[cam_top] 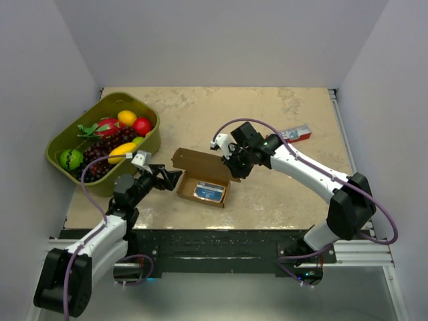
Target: Fold the paper box
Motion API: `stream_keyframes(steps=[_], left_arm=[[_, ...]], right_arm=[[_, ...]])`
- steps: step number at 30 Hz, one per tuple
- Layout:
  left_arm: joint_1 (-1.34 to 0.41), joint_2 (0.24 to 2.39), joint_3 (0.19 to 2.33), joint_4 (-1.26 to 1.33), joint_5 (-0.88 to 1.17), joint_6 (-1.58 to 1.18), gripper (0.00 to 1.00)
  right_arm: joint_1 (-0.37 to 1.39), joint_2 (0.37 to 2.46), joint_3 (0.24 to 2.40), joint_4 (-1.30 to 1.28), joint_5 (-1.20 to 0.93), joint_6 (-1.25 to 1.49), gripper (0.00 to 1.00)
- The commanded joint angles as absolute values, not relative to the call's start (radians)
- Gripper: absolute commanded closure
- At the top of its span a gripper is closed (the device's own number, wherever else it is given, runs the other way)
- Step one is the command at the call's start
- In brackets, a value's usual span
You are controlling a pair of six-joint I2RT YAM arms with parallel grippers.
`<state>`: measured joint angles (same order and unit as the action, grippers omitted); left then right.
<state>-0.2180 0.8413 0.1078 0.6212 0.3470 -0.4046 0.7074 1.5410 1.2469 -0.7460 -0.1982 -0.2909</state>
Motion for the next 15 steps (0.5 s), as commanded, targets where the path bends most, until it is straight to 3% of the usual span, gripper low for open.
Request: stream_keyframes(steps=[1, 15], left_arm=[[-0.218, 0.906, 0.115, 0.802, 0.347, -0.339, 0.05], [-0.218, 1.107, 0.175, 0.939, 0.367, -0.279, 0.02]], right_arm=[[0.707, 1.534, 1.276, -0.782, -0.213, -0.313, 1.00], [0.703, 1.536, 1.279, -0.782, -0.216, -0.314, 1.00]])
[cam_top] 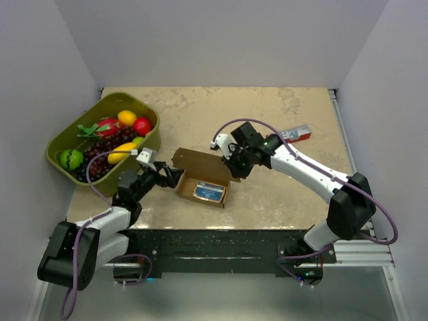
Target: Fold the paper box
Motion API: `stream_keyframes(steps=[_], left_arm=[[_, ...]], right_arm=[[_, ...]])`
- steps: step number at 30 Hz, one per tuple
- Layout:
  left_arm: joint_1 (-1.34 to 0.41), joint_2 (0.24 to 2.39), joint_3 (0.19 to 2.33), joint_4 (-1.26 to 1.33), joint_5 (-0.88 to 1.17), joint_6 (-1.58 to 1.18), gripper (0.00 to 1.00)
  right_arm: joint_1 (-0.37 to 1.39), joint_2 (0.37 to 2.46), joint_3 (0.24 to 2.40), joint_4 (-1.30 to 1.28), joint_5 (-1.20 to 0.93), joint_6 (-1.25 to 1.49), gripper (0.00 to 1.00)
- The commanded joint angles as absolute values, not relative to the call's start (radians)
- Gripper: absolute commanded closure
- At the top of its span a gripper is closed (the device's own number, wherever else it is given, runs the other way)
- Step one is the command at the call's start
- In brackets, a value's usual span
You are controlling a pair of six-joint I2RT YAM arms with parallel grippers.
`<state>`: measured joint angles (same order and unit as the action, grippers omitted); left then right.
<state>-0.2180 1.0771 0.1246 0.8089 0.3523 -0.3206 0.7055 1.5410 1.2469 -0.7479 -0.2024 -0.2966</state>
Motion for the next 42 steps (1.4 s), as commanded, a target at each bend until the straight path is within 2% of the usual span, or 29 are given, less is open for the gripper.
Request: stream_keyframes(steps=[1, 3, 6, 7, 9, 10, 12, 13, 16, 21, 27, 32, 42], left_arm=[[-0.216, 1.120, 0.178, 0.949, 0.374, -0.278, 0.02], [-0.218, 1.138, 0.192, 0.971, 0.386, -0.275, 0.02], [-0.218, 1.193, 0.206, 1.014, 0.457, -0.276, 0.09], [-0.218, 1.215, 0.207, 1.028, 0.489, -0.285, 0.17], [-0.218, 1.229, 0.207, 1.045, 0.514, -0.290, 0.25], [-0.218, 1.233, 0.210, 1.043, 0.525, -0.293, 0.33], [-0.218, 1.227, 0.209, 1.042, 0.528, -0.308, 0.41], [-0.219, 1.221, 0.207, 1.043, 0.534, -0.322, 0.49], [-0.235, 1.207, 0.206, 1.035, 0.535, -0.333, 0.63], [-0.285, 1.193, 0.218, 0.970, 0.493, -0.313, 0.79], [-0.391, 1.186, 0.253, 0.856, 0.333, -0.276, 0.98], [-0.452, 1.186, 0.259, 0.827, 0.238, -0.299, 1.00], [-0.569, 1.187, 0.236, 0.836, 0.022, -0.390, 1.00]], right_arm=[[0.703, 1.536, 1.279, -0.782, -0.215, -0.314, 1.00], [0.703, 1.537, 1.279, -0.781, -0.216, -0.314, 1.00], [0.703, 1.539, 1.281, -0.779, -0.212, -0.313, 1.00], [0.704, 1.539, 1.281, -0.778, -0.209, -0.311, 1.00], [0.703, 1.536, 1.281, -0.772, -0.196, -0.308, 1.00], [0.703, 1.534, 1.281, -0.767, -0.192, -0.305, 1.00], [0.703, 1.534, 1.282, -0.750, -0.167, -0.295, 1.00], [0.704, 1.537, 1.281, -0.743, -0.158, -0.288, 1.00], [0.704, 1.551, 1.285, -0.715, -0.120, -0.262, 1.00], [0.706, 1.565, 1.279, -0.643, -0.022, -0.192, 1.00], [0.759, 1.522, 1.241, -0.525, 0.118, -0.112, 0.99], [0.845, 1.542, 1.235, -0.485, 0.344, 0.029, 0.96], [0.916, 1.611, 1.224, -0.459, 0.521, 0.308, 0.89]])
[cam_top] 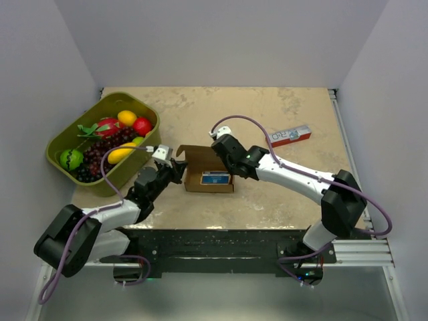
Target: Fold the paper box
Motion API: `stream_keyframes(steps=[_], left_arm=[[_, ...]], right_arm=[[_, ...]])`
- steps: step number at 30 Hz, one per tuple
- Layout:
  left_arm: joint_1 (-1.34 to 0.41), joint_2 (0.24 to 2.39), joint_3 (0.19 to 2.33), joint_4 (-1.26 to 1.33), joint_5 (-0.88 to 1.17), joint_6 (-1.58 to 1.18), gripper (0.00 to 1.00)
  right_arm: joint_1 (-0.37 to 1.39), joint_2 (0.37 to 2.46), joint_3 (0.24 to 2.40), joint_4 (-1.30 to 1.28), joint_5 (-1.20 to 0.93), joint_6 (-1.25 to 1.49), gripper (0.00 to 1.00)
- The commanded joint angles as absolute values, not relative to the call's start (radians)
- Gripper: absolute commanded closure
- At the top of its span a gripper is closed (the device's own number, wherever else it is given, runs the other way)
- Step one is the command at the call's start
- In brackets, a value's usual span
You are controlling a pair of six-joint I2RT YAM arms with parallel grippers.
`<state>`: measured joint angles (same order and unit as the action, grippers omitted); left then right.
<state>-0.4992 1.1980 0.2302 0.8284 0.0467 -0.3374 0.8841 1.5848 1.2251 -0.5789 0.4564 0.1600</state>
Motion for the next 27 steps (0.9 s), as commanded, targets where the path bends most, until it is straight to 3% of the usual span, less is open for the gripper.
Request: stream_keyframes(steps=[1, 5, 12, 14, 17, 27], left_arm=[[-0.595, 1.187, 0.235, 0.839, 0.005, -0.388, 1.00], [-0.644, 1.187, 0.218, 0.856, -0.077, -0.379, 1.00], [-0.731, 1.187, 0.192, 0.868, -0.188, -0.373, 1.00], [-0.756, 1.187, 0.180, 0.887, -0.221, -0.370, 1.00], [-0.772, 1.186, 0.186, 0.894, -0.242, -0.359, 1.00], [-0.772, 1.123, 0.235, 0.799, -0.293, -0.328, 1.00]], right_arm=[[0.916, 1.612, 1.224, -0.457, 0.529, 0.324, 0.89], [0.917, 1.614, 1.227, -0.468, 0.548, 0.351, 0.73], [0.917, 1.612, 1.206, -0.502, 0.538, 0.391, 0.72], [0.917, 1.608, 1.187, -0.500, 0.541, 0.411, 0.60], [0.917, 1.588, 1.172, -0.509, 0.543, 0.417, 0.51], [0.917, 1.483, 1.128, -0.594, 0.560, 0.443, 0.48]])
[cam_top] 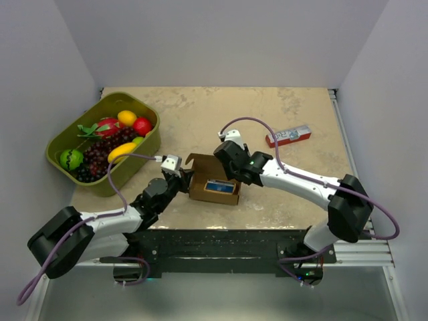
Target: Fold the paper box
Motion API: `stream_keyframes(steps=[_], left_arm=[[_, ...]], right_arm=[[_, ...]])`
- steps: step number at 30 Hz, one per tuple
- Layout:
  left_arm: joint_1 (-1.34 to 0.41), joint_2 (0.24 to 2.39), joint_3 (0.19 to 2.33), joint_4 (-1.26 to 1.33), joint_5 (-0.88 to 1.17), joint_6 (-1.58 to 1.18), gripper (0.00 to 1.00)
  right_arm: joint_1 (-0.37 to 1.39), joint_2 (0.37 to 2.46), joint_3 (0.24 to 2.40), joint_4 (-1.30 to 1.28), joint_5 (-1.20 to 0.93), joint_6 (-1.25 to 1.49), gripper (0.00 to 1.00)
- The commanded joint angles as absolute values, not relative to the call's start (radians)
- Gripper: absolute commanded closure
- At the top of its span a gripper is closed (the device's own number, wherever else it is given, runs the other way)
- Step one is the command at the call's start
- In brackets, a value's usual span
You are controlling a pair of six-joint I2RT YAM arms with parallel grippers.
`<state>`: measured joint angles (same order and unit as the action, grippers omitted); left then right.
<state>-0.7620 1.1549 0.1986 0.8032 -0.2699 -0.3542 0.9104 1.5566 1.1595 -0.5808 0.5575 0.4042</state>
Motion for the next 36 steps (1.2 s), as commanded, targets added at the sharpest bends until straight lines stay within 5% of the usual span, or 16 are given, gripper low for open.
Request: stream_keyframes(steps=[1, 15, 36], left_arm=[[-0.772, 1.121, 0.235, 0.796, -0.296, -0.328, 1.00], [-0.772, 1.083, 0.222, 0.773, -0.304, -0.313, 1.00], [-0.775, 1.141, 0.193, 0.838, -0.279, -0.357, 1.00]], right_arm=[[0.917, 1.476, 1.120, -0.597, 0.558, 0.451, 0.48], [0.916, 1.445, 1.040, -0.617, 0.601, 0.459, 0.48], [0.927, 1.407, 1.017, -0.517, 0.520, 0.414, 0.88]])
